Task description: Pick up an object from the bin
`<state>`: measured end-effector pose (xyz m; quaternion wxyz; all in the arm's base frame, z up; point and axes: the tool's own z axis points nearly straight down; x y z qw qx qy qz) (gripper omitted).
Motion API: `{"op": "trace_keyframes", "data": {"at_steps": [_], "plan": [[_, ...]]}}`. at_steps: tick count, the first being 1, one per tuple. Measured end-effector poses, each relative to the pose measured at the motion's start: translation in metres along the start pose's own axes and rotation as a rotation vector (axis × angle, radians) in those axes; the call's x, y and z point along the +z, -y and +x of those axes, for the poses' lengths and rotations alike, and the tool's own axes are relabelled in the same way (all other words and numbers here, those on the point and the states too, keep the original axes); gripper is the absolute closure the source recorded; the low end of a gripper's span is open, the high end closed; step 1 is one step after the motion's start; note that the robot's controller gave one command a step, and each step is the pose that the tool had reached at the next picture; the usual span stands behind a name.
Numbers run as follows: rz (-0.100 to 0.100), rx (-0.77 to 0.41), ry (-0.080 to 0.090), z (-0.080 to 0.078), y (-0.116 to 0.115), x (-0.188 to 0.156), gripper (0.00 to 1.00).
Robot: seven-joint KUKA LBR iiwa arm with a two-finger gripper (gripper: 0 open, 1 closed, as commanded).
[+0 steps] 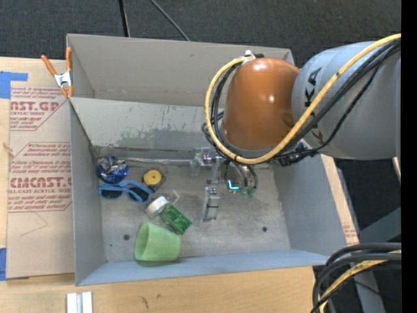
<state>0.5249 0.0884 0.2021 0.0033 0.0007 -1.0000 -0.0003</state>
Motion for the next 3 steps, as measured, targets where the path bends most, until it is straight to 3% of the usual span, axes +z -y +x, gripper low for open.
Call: {"op": "trace_keyframes", "data": {"at_steps": [1,2,3], "plan": [[0.001,-0.13,0.007,0.008,-0.033,0.134,0.0],[0.0,-0.128,0.007,0.008,-0.032,0.132,1.0],[-0.001,-0.064,0.015,0.029,-0.011,-0.037,1.0]]}}
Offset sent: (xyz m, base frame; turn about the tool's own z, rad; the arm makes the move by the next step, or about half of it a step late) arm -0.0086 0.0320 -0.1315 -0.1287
